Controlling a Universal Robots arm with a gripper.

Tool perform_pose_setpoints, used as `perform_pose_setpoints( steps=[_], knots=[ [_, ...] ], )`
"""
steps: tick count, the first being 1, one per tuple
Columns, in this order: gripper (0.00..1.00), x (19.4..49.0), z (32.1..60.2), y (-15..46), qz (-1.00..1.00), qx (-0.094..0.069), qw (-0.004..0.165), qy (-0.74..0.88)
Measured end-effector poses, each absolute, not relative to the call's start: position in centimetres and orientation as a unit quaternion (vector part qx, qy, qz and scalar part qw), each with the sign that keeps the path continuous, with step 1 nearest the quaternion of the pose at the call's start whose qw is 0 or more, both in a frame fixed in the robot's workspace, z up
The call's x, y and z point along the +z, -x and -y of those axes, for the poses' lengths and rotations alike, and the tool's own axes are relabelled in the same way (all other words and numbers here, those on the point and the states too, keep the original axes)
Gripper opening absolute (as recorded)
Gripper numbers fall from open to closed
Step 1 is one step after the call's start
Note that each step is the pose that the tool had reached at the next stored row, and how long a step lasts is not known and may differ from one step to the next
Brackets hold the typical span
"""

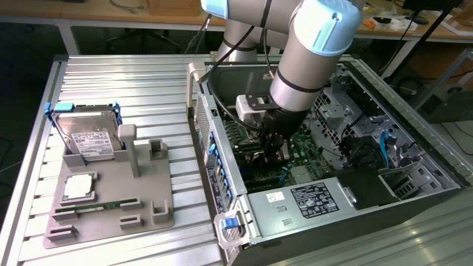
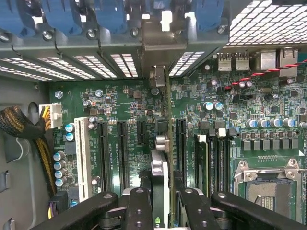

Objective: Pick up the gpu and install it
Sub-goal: 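Insert the gpu into the slot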

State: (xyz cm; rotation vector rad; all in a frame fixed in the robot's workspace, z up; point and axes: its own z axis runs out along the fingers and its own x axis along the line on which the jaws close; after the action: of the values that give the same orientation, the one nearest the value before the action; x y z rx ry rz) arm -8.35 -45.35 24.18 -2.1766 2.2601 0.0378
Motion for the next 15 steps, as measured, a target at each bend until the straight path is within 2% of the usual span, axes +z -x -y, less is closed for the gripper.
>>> perform_pose_setpoints(
  steps=[13,14,15],
  knots=[
    [0.27,24.03,45.29,8.37,-0.72,0.013,0.004,0.693],
    [0.31,24.05,45.31,8.37,-0.72,0.013,0.003,0.693],
    [0.39,24.1,45.33,8.37,-0.72,0.012,0.003,0.693]
  ],
)
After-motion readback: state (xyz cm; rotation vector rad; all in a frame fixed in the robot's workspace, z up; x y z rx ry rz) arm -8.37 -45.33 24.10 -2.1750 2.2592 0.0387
